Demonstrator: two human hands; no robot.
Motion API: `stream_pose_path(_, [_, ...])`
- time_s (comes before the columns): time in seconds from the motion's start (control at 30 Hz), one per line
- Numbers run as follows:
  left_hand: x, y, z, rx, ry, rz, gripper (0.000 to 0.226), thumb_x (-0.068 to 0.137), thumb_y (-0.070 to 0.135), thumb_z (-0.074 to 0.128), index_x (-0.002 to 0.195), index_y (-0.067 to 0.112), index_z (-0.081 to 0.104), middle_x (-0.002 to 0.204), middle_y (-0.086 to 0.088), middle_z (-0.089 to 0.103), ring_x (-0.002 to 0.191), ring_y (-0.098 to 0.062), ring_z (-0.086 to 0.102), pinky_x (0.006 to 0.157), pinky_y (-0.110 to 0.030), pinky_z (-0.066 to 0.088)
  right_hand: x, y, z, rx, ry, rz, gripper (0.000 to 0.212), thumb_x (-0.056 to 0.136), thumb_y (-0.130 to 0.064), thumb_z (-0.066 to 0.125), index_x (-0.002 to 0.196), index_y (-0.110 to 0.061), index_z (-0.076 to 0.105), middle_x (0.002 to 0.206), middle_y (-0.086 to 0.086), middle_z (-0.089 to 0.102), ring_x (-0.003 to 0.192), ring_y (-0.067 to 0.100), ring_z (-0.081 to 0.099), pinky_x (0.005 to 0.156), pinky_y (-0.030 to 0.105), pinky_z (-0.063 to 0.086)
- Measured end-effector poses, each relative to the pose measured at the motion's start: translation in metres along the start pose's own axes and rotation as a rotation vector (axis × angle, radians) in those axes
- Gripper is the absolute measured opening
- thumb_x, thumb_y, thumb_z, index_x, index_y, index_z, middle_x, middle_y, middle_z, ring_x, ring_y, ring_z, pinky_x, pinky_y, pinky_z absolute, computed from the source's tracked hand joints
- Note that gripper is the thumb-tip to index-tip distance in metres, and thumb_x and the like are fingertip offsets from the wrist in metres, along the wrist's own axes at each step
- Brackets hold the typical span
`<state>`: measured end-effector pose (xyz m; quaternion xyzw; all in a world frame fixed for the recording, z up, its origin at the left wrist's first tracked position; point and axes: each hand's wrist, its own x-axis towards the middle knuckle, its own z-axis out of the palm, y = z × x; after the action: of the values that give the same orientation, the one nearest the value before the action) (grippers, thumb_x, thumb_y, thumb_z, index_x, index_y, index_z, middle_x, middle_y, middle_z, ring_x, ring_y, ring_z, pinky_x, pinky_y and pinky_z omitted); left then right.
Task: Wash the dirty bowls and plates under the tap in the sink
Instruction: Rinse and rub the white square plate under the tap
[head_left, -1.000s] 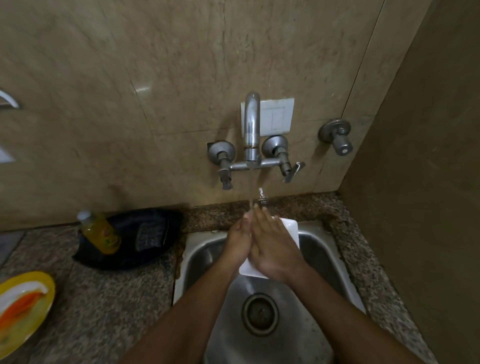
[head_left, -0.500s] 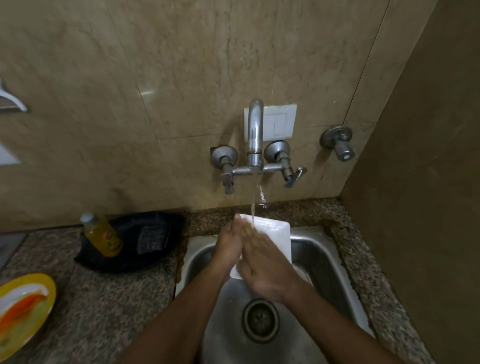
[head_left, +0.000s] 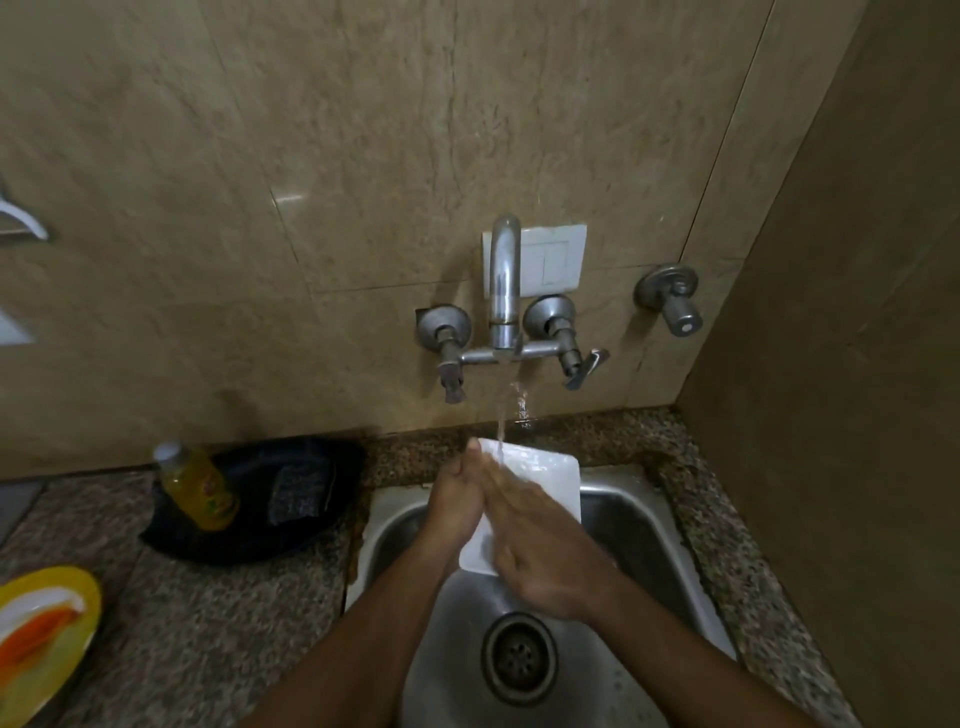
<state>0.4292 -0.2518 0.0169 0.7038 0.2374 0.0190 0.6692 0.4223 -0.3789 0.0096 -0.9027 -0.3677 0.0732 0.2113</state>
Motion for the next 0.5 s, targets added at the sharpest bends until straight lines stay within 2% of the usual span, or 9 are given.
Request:
stream_pose_path(0.07, [0.0, -0.002, 0.001, -0.001, -0.021, 0.001, 0.041, 0.105, 0.04, 0.037, 0.095, 0.018, 0.07, 0.085, 0.007, 0.071, 0.087, -0.011, 0.066, 0.063, -0.013, 0.047, 0.003, 0.007, 0.0, -0.082, -0.008, 0.04, 0.076, 0.088, -0.047, 0.01, 0.157, -0.022, -0.008, 0.162, -0.009, -0.018, 0.149, 0.005, -0.016, 0.124, 0.038, 0.002])
stream_pose_path(0.13, [-0.002, -0.003, 0.003, 0.002, -0.007, -0.008, 0.039, 0.105, 0.04, 0.037, 0.096, 0.02, 0.07, 0.083, 0.01, 0.07, 0.084, -0.007, 0.065, 0.062, -0.011, 0.047, 0.003, 0.004, 0.003, -0.029, 0.022, 0.068, 0.077, 0.089, -0.047, 0.014, 0.157, -0.019, -0.008, 0.161, -0.006, -0.018, 0.149, 0.009, -0.016, 0.123, 0.039, 0.004])
stream_pose_path(0.23, [0.001, -0.008, -0.003, 0.079, 0.03, -0.024, 0.047, 0.104, 0.044, 0.036, 0.095, 0.014, 0.071, 0.086, 0.0, 0.071, 0.087, -0.016, 0.067, 0.073, -0.026, 0.051, -0.005, 0.004, 0.01, -0.007, -0.03, -0.009, 0.072, 0.095, -0.042, 0.021, 0.157, -0.018, -0.007, 0.163, -0.004, -0.015, 0.15, 0.007, -0.014, 0.124, 0.035, 0.002])
stream_pose_path(0.3, [0.004, -0.012, -0.003, 0.105, 0.035, 0.006, 0.045, 0.104, 0.043, 0.035, 0.097, 0.016, 0.07, 0.092, -0.001, 0.071, 0.091, -0.016, 0.066, 0.08, -0.027, 0.05, -0.01, 0.009, 0.011, -0.09, -0.027, 0.026, 0.068, 0.099, -0.04, 0.022, 0.157, -0.019, -0.007, 0.161, -0.007, -0.019, 0.149, 0.007, -0.018, 0.123, 0.036, 0.0])
stream_pose_path(0.37, [0.006, -0.011, -0.003, 0.119, 0.051, 0.011, 0.042, 0.105, 0.041, 0.036, 0.092, 0.018, 0.069, 0.088, 0.001, 0.069, 0.086, -0.014, 0.064, 0.075, -0.025, 0.046, -0.012, 0.003, 0.014, -0.048, -0.008, 0.053, 0.069, 0.101, -0.036, 0.029, 0.157, -0.017, -0.007, 0.161, -0.006, -0.02, 0.148, 0.007, -0.019, 0.123, 0.033, -0.004])
stream_pose_path(0.43, [0.008, -0.008, -0.005, 0.133, 0.069, 0.044, 0.042, 0.105, 0.037, 0.038, 0.087, 0.015, 0.068, 0.082, -0.002, 0.068, 0.08, -0.016, 0.063, 0.07, -0.026, 0.045, -0.012, 0.0, 0.016, -0.025, 0.029, -0.009, 0.068, 0.1, -0.037, 0.027, 0.157, -0.016, -0.003, 0.162, -0.004, -0.015, 0.15, 0.007, -0.014, 0.122, 0.028, -0.007])
stream_pose_path(0.5, [0.006, -0.009, -0.006, 0.132, 0.062, 0.07, 0.039, 0.105, 0.035, 0.038, 0.089, 0.016, 0.068, 0.085, -0.001, 0.069, 0.082, -0.014, 0.064, 0.073, -0.026, 0.047, -0.009, 0.008, 0.016, -0.079, 0.02, 0.025, 0.067, 0.101, -0.039, 0.026, 0.156, -0.02, -0.008, 0.16, -0.007, -0.019, 0.149, 0.006, -0.015, 0.122, 0.028, -0.008])
